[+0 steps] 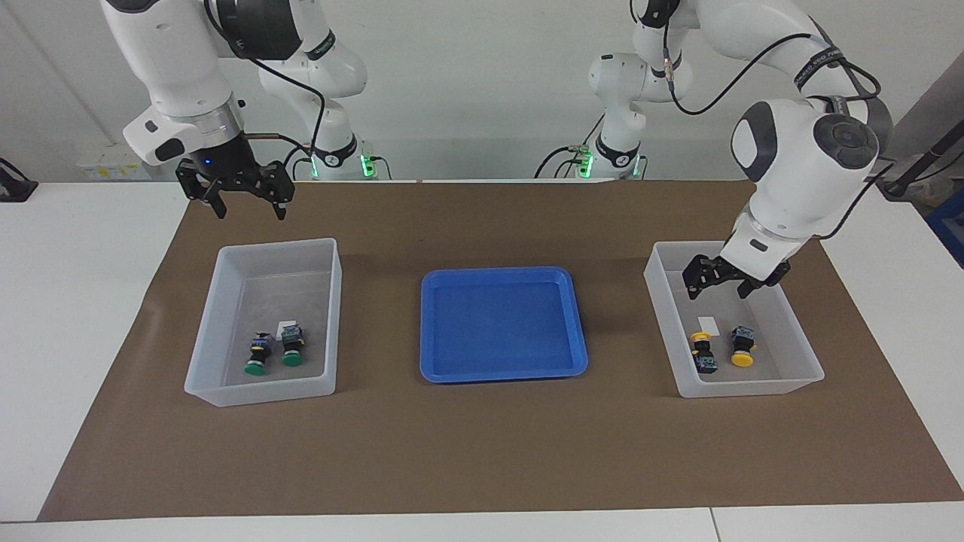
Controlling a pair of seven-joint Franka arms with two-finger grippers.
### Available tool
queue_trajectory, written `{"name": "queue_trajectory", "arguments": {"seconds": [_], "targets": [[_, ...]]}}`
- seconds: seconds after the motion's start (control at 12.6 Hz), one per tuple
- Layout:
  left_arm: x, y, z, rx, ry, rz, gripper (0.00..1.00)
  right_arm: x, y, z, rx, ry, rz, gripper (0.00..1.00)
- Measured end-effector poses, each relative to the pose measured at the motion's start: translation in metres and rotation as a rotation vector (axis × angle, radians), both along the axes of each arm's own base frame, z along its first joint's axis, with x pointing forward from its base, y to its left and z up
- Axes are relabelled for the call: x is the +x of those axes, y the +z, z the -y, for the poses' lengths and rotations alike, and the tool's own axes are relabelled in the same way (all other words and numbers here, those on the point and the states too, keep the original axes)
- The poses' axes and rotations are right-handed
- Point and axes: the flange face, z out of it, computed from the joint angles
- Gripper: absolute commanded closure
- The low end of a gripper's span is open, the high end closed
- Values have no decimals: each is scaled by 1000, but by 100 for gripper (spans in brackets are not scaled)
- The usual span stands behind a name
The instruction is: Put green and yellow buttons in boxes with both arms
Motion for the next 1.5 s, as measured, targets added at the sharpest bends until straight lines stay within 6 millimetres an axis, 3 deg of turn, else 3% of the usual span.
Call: {"name": "queue_trajectory", "arguments": {"seconds": [0.16, 0.4, 0.71, 1.5], "targets": [[-13, 25, 5, -6, -11, 10, 0, 0, 0, 0, 0, 0, 0, 0], [-36, 52, 0, -13, -15, 9, 0, 0, 0, 0, 0, 0, 0, 0], [-49, 52, -7, -15, -37, -9, 0, 0, 0, 0, 0, 0, 0, 0], [-49, 51, -8, -18, -36, 14, 0, 0, 0, 0, 0, 0, 0, 0]]}}
